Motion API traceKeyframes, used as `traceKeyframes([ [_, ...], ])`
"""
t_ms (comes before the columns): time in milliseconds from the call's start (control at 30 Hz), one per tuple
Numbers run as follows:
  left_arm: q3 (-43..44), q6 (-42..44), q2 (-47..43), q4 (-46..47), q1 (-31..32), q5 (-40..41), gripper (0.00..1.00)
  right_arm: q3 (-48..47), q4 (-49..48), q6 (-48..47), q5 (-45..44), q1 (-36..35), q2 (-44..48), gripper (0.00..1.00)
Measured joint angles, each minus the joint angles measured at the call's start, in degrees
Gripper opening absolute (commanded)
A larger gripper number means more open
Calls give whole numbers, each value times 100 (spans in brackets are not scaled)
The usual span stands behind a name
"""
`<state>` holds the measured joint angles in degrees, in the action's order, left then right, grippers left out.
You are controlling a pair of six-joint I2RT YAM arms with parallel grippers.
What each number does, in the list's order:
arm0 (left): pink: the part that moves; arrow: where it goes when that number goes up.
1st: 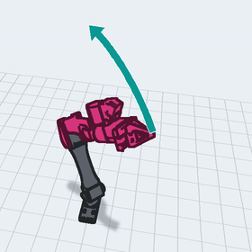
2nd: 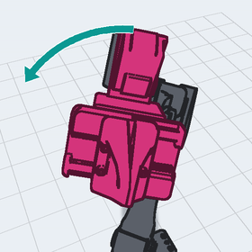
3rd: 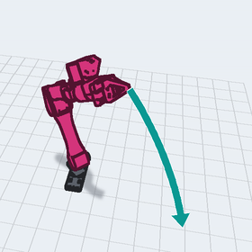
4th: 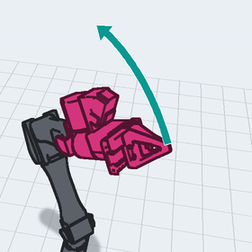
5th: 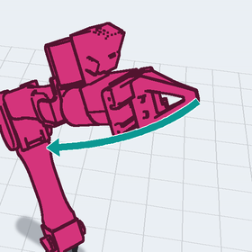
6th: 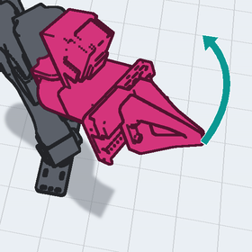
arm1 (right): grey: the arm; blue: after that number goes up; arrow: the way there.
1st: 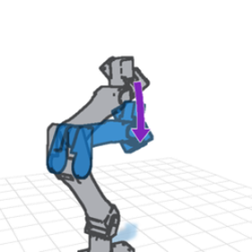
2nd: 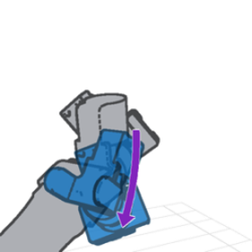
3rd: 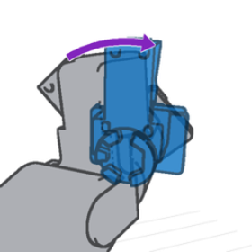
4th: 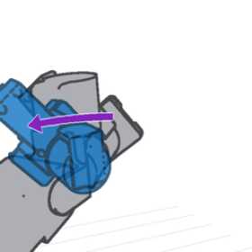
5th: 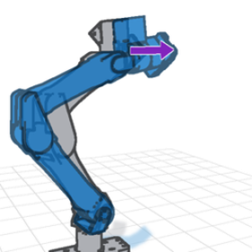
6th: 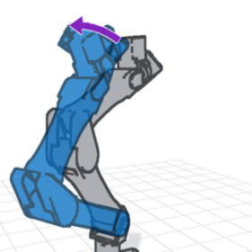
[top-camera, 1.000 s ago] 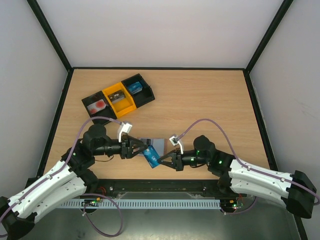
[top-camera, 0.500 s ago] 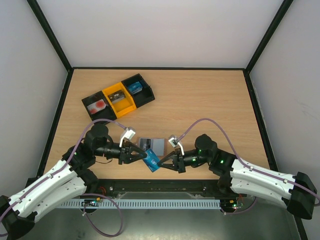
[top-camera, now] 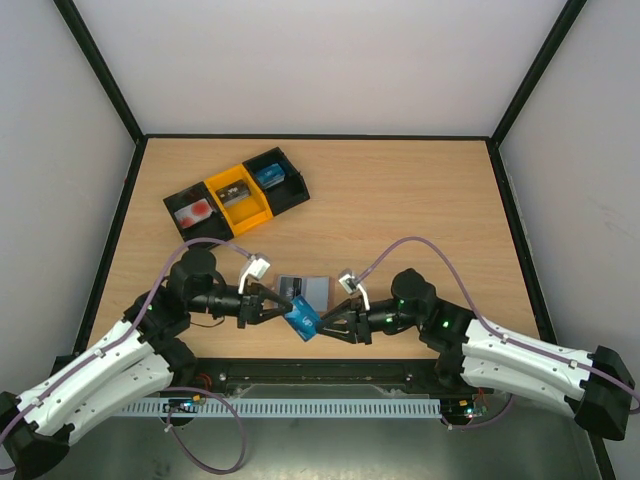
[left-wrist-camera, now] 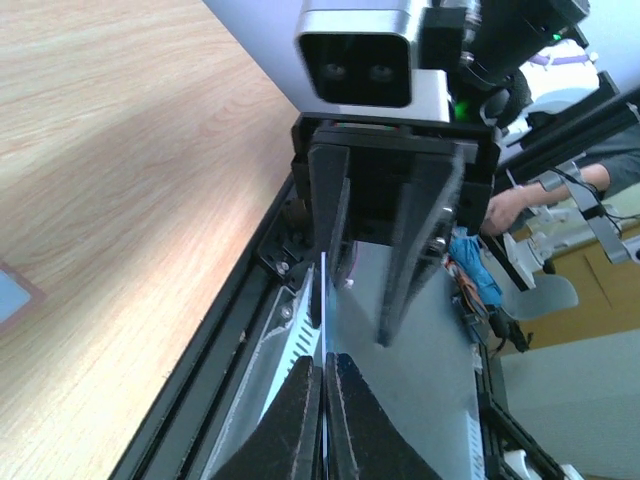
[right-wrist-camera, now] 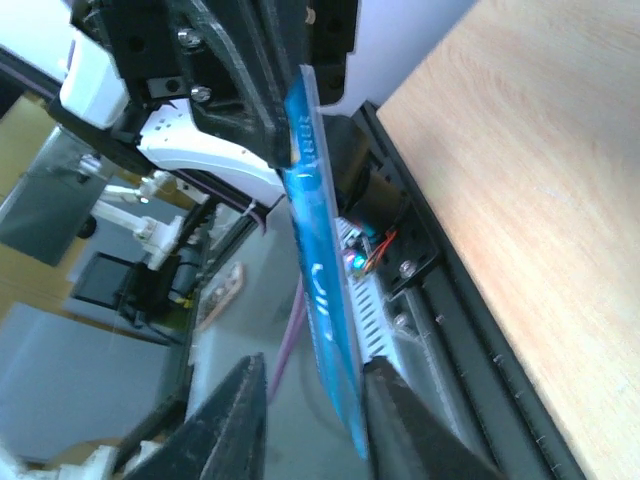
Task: Take the credit cards out of the card holder
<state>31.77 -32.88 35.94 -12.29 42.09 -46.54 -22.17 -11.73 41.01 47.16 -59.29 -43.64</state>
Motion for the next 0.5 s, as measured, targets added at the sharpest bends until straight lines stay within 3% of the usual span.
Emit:
traceKeyframes([
  [133, 13, -20, -68, -57, -2, 365, 3, 0, 122, 4, -343, 0, 240, 66],
  [267, 87, -87, -125, -155, -17, 931, 3, 22, 157, 66, -837, 0, 546, 84],
  [333, 140, -170, -184, -157, -37, 1349, 3, 59, 160, 103, -1104, 0, 706, 99],
  [500, 210, -472, -315, -175, -39, 2752, 3, 146, 190, 173, -1685, 0, 885, 98],
])
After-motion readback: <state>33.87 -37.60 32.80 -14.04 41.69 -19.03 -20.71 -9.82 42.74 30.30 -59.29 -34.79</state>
